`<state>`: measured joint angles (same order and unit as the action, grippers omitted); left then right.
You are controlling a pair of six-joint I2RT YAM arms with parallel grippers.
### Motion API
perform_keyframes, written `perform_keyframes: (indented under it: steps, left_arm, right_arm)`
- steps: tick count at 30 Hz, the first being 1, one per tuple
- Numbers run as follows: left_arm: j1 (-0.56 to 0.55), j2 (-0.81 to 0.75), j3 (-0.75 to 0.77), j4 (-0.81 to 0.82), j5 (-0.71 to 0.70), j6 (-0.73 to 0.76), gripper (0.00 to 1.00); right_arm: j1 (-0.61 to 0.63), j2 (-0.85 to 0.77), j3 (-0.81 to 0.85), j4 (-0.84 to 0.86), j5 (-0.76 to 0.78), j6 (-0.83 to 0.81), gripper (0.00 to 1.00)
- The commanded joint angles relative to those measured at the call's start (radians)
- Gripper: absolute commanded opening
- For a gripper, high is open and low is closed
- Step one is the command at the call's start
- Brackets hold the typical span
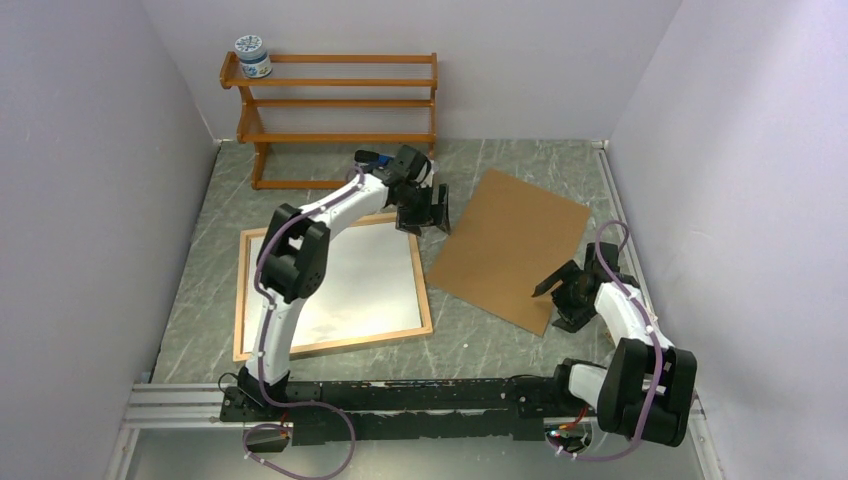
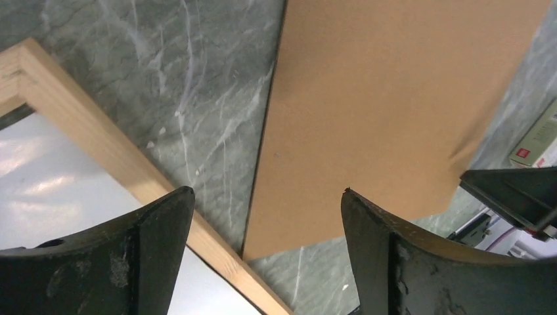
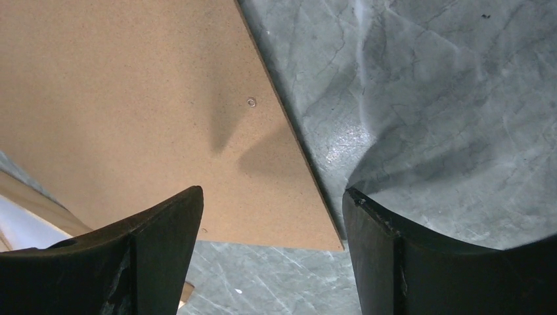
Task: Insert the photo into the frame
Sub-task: Adjust the photo frame at the center of the board, then move the photo frame item to the center of the board.
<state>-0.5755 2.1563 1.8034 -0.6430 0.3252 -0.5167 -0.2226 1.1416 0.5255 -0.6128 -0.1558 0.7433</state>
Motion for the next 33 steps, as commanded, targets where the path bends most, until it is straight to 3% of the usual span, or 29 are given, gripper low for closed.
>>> perform_keyframes:
  steps: [1, 6, 11, 20, 33]
  left_arm:
    - [-0.01, 0.084, 0.096, -0.039, -0.002, 0.02, 0.86]
    - [-0.039, 0.144, 0.096, -0.035, 0.007, 0.006, 0.83]
    - [-0.04, 0.223, 0.133, -0.105, 0.107, -0.029, 0.76]
    - [-0.04, 0.242, 0.086, -0.069, 0.397, -0.075, 0.61]
    - [-0.046, 0.161, 0.148, 0.126, 0.68, -0.11, 0.55]
  right_arm:
    - [-0.006, 0.0, -0.04, 0.047, -0.038, -0.016, 0.81]
    - [-0.008, -0.003, -0.068, 0.082, -0.059, -0.013, 0.81]
    - [-0.009, 0.024, -0.083, 0.118, -0.096, -0.02, 0.8]
    - [-0.009, 0.016, -0.122, 0.22, -0.274, -0.006, 0.78]
    - [-0.009, -0.138, 0.04, 0.049, -0.206, -0.025, 0.78]
